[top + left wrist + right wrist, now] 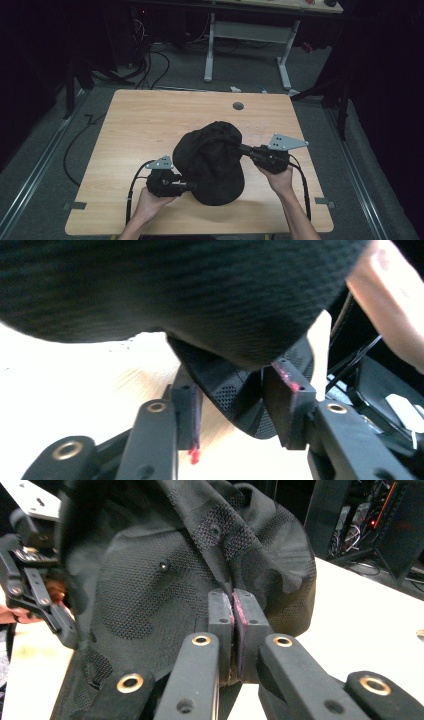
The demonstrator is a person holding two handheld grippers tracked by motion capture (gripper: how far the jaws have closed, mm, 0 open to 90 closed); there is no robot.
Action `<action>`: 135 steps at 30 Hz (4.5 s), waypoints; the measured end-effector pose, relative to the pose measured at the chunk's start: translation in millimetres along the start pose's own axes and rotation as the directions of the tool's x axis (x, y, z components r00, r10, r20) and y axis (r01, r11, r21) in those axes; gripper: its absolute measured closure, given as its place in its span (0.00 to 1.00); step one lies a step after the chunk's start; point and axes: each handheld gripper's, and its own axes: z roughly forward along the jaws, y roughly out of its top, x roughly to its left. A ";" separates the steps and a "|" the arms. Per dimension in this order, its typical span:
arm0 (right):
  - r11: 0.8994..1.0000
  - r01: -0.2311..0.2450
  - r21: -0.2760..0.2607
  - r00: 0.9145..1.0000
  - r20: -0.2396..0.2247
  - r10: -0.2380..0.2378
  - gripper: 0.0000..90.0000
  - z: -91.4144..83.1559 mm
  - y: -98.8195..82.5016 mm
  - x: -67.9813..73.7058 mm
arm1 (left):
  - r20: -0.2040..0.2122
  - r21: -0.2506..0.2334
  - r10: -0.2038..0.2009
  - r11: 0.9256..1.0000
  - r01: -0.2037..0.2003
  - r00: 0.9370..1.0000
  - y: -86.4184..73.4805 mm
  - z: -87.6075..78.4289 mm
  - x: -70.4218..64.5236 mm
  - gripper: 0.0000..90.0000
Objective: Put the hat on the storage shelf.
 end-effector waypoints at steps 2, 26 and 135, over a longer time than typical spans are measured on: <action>1.000 0.005 0.007 1.000 0.005 -0.005 0.98 1.7 -0.5 -0.4 | 0.014 -0.007 -0.002 1.000 0.002 1.000 0.1 -1.7 -0.7 0.73; 0.999 -0.032 -0.004 0.999 0.027 0.032 0.85 7.8 -0.5 -3.6 | 0.100 0.034 0.099 0.994 -0.103 0.990 6.7 -3.3 -21.5 0.96; 0.891 -0.347 0.292 0.830 0.538 0.147 0.40 -8.9 -122.0 -4.7 | -0.429 -0.136 0.010 0.988 -0.076 0.903 85.0 -31.8 21.1 0.96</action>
